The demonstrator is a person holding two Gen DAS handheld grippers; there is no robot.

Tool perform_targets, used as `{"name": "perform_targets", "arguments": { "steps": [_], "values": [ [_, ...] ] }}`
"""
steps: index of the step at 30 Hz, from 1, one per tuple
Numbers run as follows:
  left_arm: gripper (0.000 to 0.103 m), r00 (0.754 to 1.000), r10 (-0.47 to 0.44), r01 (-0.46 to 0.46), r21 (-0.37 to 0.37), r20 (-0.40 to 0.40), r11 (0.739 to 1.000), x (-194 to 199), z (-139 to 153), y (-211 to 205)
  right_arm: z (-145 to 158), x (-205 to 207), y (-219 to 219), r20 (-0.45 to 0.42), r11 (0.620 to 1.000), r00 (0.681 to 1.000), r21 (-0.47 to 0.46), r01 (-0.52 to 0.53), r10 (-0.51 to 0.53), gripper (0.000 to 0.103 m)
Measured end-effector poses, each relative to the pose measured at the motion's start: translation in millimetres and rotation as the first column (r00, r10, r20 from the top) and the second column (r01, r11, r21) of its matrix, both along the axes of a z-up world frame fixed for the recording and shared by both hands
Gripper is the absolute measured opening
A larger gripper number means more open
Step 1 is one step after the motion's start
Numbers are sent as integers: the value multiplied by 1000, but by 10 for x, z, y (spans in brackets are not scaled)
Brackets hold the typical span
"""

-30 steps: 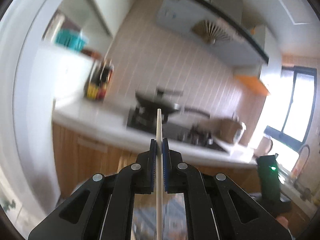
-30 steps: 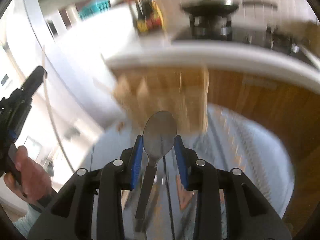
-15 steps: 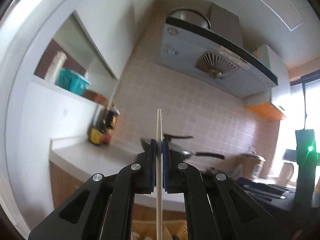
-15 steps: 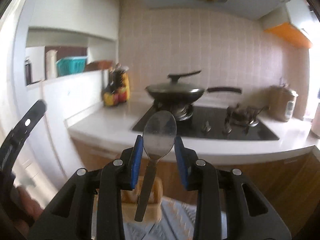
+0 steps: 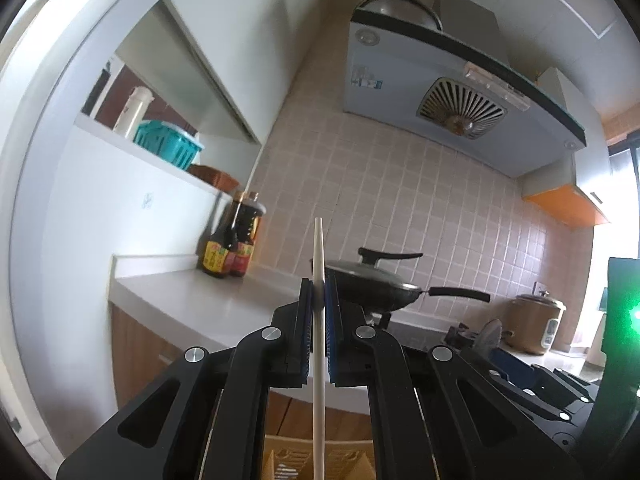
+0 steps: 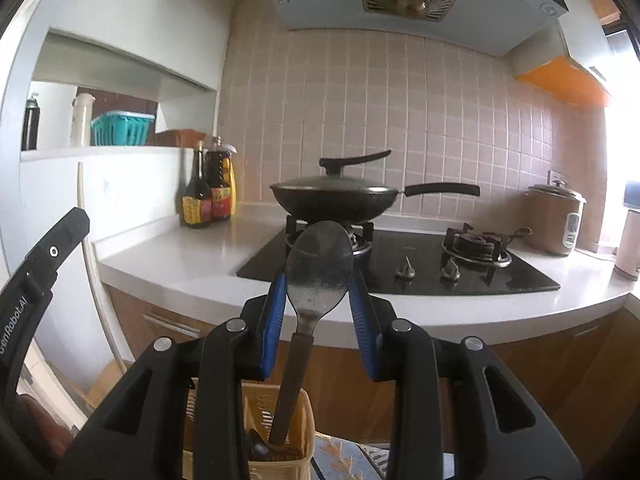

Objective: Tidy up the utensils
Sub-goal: 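Carry the chopstick with left gripper while right gripper carries the clear spoon to the basket, then open left gripper over the basket while right gripper drops the clear spoon in, then grasp a third chopstick with left gripper while right gripper grasps another clear spoon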

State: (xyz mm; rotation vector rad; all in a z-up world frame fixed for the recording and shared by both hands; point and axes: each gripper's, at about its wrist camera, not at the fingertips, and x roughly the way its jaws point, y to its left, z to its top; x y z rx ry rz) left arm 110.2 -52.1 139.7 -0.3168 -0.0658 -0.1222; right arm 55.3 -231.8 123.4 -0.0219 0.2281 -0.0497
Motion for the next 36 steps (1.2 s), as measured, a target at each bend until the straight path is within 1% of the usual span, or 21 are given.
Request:
{"name": "perform_targets", "arguments": {
  "steps": [4,7,11,12,14,15,16,18,21,25,29,31,33,34,36],
  "values": [
    [4,1000,13,-13,-13,-15,1000,20,-104,62,-83,-1,-10,1,1000,1000,-12,7,-7,29],
    [4,999,-3,2,-26,-41,1000,89,-147,93,-135,38,-11,-26,1000,1000,1,-12,12,30],
    [5,998,-17,16,-18,-54,1000,98,-171,126,-188,-37,9,-16,1000,999,-9,-28,28,31],
    [6,998,-24,23,-17,-57,1000,91,-173,143,-193,-54,5,-21,999,999,-3,-34,34,33],
    [17,997,-43,42,-15,-70,999,87,-170,165,-189,-79,-12,-27,999,999,12,-44,44,40],
    [18,995,-64,62,-16,-81,998,80,-159,187,-181,-101,-27,-31,998,998,25,-51,52,49],
    [18,993,-72,71,-12,-90,997,71,-147,195,-168,-125,-42,-28,998,998,32,-49,50,53],
    [18,990,-83,84,-1,-112,996,6,-77,241,-114,-207,-73,-26,997,998,54,-53,54,53],
    [19,987,-112,112,-11,-114,994,-152,59,339,-4,-360,-105,-19,995,998,75,-62,63,53],
    [27,986,-133,132,-16,-105,991,-463,324,510,199,-627,-108,-13,995,997,72,-71,72,53],
    [27,982,-137,140,17,-127,990,-664,492,590,367,-942,-80,-11,995,996,61,-83,84,53],
    [27,977,-150,154,19,-151,988,-756,542,652,410,-1127,-47,-16,995,996,37,-90,90,53],
    [31,973,-154,163,38,-170,986,-854,577,701,420,-1273,-14,-36,996,996,14,-87,87,53],
    [36,968,-159,175,68,-196,982,-910,586,713,417,-1314,1,-54,996,995,5,-89,89,53],
    [37,952,-171,206,117,-254,972,-974,560,717,383,-1366,25,-110,995,989,-10,-97,96,53]
  ]
}}
